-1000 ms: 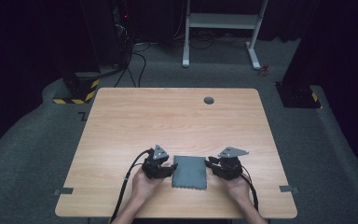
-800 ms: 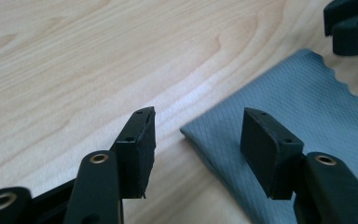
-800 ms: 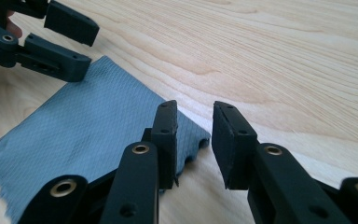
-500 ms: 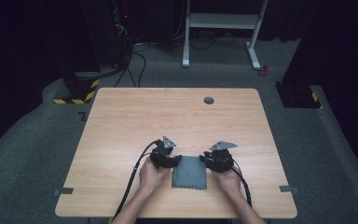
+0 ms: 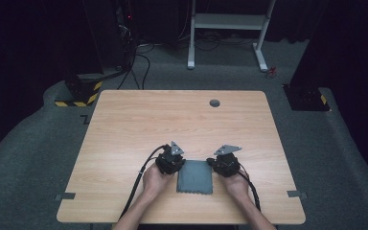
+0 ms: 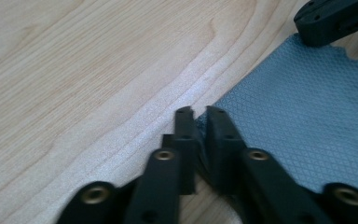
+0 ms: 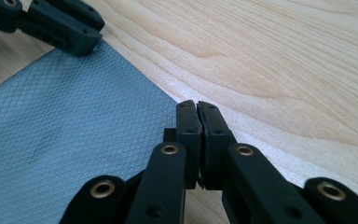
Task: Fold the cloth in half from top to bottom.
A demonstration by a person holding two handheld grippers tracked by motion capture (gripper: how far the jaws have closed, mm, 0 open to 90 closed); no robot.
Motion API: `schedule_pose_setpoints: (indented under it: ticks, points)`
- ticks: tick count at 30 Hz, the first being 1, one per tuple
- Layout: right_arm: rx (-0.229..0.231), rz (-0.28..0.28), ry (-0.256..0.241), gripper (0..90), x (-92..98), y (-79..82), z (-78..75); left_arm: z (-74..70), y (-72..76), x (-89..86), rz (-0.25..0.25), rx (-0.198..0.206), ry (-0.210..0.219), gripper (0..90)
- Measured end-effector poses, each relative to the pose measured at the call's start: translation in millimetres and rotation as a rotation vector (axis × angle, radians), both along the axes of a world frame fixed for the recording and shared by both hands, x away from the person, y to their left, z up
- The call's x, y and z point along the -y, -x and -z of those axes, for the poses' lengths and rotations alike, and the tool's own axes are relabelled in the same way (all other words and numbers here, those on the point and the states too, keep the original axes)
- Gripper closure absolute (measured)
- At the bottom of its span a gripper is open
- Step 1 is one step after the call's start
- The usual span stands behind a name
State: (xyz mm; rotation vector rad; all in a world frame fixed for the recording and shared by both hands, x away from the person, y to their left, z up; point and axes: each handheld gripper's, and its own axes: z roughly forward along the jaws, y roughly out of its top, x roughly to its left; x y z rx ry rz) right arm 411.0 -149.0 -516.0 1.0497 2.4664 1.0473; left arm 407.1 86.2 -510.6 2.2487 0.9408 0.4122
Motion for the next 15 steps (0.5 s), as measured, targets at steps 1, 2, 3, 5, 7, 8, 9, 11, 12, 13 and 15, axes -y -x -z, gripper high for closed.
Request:
schedule_pose_setpoints:
  ticks: [1, 2, 3, 5, 7, 8, 9, 11, 12, 13, 15]
  points:
    - [0.004, 0.000, 0.004, 88.8, -0.5, 0.3, -0.4, -0.1, -0.4, -0.3, 0.002, -0.001, 0.000, 86.4]
    - [0.010, -0.002, 0.008, 88.9, -0.7, 0.2, -0.6, -0.4, -0.8, -0.8, 0.004, -0.002, -0.002, 86.8]
    - [0.014, -0.002, 0.009, 89.0, -1.0, 0.2, -0.9, -0.4, -1.1, -0.8, 0.005, -0.005, 0.002, 87.2]
    - [0.023, -0.005, 0.009, 89.0, -1.1, -0.7, -2.5, -1.0, -1.4, -0.4, 0.005, 0.000, -0.007, 87.7]
    - [0.030, 0.000, 0.009, 89.1, -2.0, -1.6, -5.5, -1.8, -3.3, -0.9, 0.005, 0.005, -0.003, 87.9]
    - [0.035, -0.002, 0.010, 89.1, -2.1, -2.3, -6.4, -2.8, -4.8, -1.7, -0.003, 0.002, 0.007, 87.9]
    - [0.038, 0.001, 0.011, 89.1, -2.3, -3.6, -7.9, -3.3, -6.2, -1.9, -0.008, 0.002, 0.017, 87.9]
    - [0.042, 0.010, 0.014, 89.1, -3.0, -6.9, -10.2, -4.6, -9.6, -2.1, -0.017, 0.017, 0.022, 87.9]
    - [0.050, 0.011, 0.015, 89.1, -3.1, -8.6, -10.6, -4.7, -11.0, -2.2, -0.021, 0.018, 0.031, 88.0]
    - [0.048, 0.016, 0.015, 89.1, -3.4, -9.7, -11.3, -4.7, -12.6, -2.6, -0.031, 0.015, 0.043, 87.9]
    - [0.049, 0.025, 0.017, 89.1, -3.9, -13.5, -12.9, -4.5, -17.5, -4.1, -0.042, 0.016, 0.063, 87.9]
